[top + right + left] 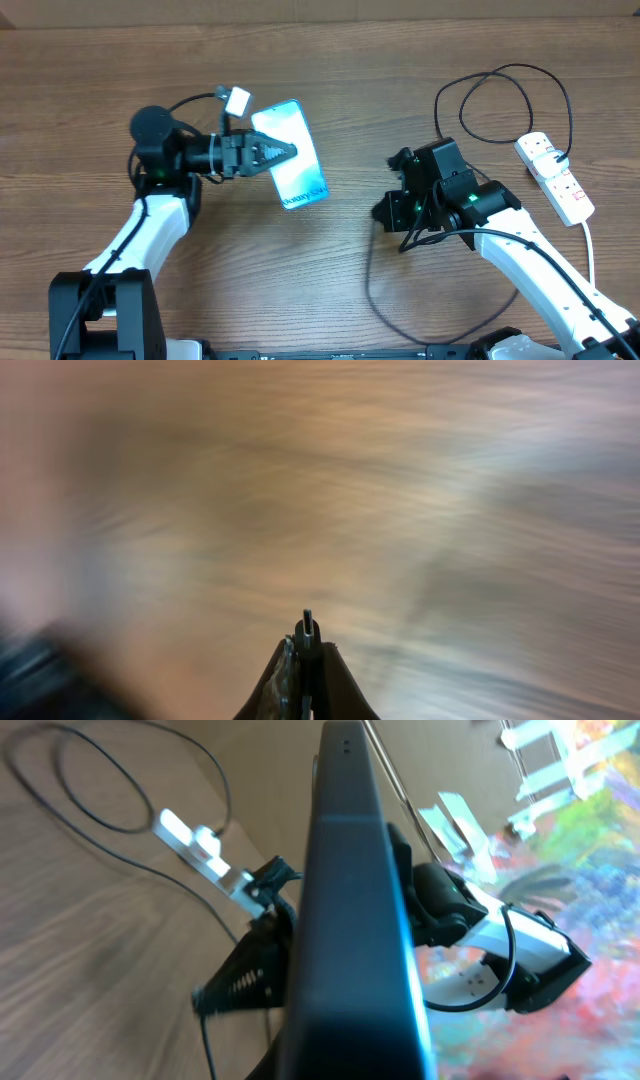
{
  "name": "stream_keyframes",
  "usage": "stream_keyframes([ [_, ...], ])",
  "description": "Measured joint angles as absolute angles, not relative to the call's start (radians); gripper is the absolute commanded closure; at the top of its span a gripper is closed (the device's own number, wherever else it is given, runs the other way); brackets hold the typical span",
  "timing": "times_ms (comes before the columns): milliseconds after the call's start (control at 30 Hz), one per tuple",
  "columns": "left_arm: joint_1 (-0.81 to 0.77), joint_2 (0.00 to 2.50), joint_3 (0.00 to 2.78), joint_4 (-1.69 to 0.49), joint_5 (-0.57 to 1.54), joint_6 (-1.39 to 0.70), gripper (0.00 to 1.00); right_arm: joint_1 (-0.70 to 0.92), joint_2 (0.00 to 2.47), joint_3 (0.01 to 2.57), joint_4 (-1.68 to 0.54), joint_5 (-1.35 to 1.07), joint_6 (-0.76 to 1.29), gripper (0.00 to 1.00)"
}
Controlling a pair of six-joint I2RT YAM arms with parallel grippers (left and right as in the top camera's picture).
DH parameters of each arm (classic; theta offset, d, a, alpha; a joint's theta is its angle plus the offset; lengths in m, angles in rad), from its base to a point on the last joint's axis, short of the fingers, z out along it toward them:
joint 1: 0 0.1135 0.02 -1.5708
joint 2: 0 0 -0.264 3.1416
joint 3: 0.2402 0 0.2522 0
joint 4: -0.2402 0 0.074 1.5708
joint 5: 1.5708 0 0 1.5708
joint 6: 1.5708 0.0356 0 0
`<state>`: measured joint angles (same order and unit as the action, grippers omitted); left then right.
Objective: Plug charger to phone and switch on socket
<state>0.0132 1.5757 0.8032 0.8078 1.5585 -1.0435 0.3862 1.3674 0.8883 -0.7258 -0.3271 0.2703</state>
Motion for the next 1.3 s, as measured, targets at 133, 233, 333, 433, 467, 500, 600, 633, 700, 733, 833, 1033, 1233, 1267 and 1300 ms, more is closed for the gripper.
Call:
stream_keyframes([
  [133, 0.041, 1.583, 0.803, 0.808, 1.561, -1.039, 0.96, 0.386, 1.390, 0.888, -0.665, -0.121, 0.289, 0.96],
  [233, 0.041, 1.587, 0.803, 0.808, 1.561, -1.039, 0.96, 0.386, 1.463, 0.889, -0.621, -0.058, 0.294, 0.96],
  [333, 0.041, 1.587, 0.803, 0.808, 1.561, -1.039, 0.96, 0.386, 1.575, 0.889, -0.593, -0.020, 0.295, 0.96],
  [433, 0.041, 1.587, 0.803, 0.808, 1.561, -1.039, 0.96, 0.386, 1.650, 0.888, -0.585, -0.007, 0.297, 0.94],
  [467, 0.041, 1.587, 0.803, 0.808, 1.561, -1.039, 0.96, 0.386, 1.660, 0.888, -0.583, -0.002, 0.297, 0.90],
  [500, 0.041, 1.587, 0.803, 0.808, 1.561, -1.039, 0.96, 0.386, 1.663, 0.888, -0.580, 0.001, 0.298, 0.84],
  [600, 0.041, 1.587, 0.803, 0.808, 1.561, -1.039, 0.96, 0.386, 1.663, 0.888, -0.554, 0.008, 0.302, 0.74],
  [633, 0.041, 1.587, 0.803, 0.808, 1.561, -1.039, 0.96, 0.386, 1.663, 0.888, -0.553, 0.008, 0.303, 0.70],
  [700, 0.041, 1.587, 0.803, 0.808, 1.561, -1.039, 0.96, 0.387, 1.663, 0.888, -0.552, 0.008, 0.301, 0.63],
  [733, 0.041, 1.587, 0.803, 0.808, 1.561, -1.039, 0.96, 0.387, 1.663, 0.888, -0.554, 0.008, 0.305, 0.58],
  [833, 0.041, 1.587, 0.803, 0.808, 1.561, -1.039, 0.96, 0.387, 1.663, 0.888, -0.566, 0.003, 0.314, 0.19],
  [1033, 0.041, 1.587, 0.803, 0.807, 1.561, -1.039, 0.96, 0.387, 1.663, 0.888, -0.575, -0.098, 0.315, 0.00],
  [1233, 0.041, 1.587, 0.803, 0.808, 1.561, -1.039, 0.96, 0.387, 1.663, 0.888, -0.561, -0.169, 0.307, 0.23],
  [1267, 0.041, 1.587, 0.803, 0.808, 1.561, -1.039, 0.96, 0.387, 1.663, 0.888, -0.564, -0.170, 0.319, 0.25],
  [1300, 0.041, 1.587, 0.803, 0.808, 1.561, -1.039, 0.96, 0.387, 1.663, 0.888, -0.561, -0.168, 0.331, 0.29],
])
